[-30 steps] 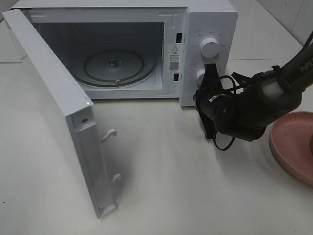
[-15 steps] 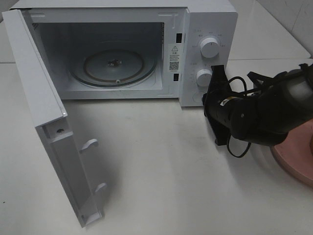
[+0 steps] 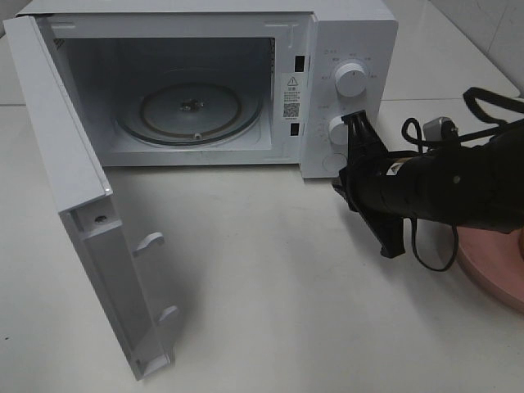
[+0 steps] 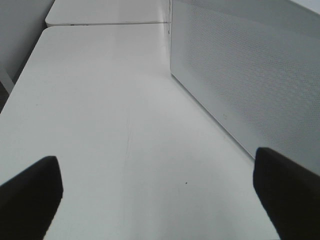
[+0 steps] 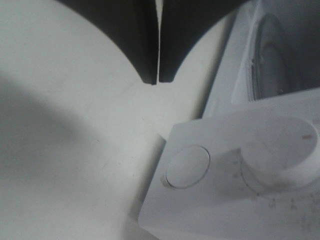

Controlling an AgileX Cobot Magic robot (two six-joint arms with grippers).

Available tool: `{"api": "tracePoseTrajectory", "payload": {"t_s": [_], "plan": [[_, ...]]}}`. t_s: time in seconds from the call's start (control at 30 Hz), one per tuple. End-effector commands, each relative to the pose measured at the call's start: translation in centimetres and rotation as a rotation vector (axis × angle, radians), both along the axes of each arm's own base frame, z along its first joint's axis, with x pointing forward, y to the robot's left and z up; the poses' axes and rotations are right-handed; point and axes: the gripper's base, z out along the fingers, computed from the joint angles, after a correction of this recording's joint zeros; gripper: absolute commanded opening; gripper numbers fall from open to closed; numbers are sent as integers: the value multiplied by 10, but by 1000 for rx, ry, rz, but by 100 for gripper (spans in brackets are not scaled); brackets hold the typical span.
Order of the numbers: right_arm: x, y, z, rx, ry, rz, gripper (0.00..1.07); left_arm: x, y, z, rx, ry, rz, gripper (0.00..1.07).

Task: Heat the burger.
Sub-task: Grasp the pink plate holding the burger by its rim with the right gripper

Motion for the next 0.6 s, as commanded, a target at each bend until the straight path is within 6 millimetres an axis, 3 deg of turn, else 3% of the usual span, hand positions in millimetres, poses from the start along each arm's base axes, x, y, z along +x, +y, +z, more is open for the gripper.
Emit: {"api": "tracePoseTrajectory", "payload": {"t_s": [0.03,0.33,0.5,0.6], "plan": [[-10,1,7,-108,43,154,5,-2,0,-1,-5,-20,2,98],[-25,-8,21,-315,106,460,7,-2,0,-1,-5,-20,2,98],[-38,-24,32,-478,151,731,10,-2,0,-1,-5,-20,2,98],[-41,-24,33,-497,159,770,10,-2,0,-1,-5,-20,2,98]]}}
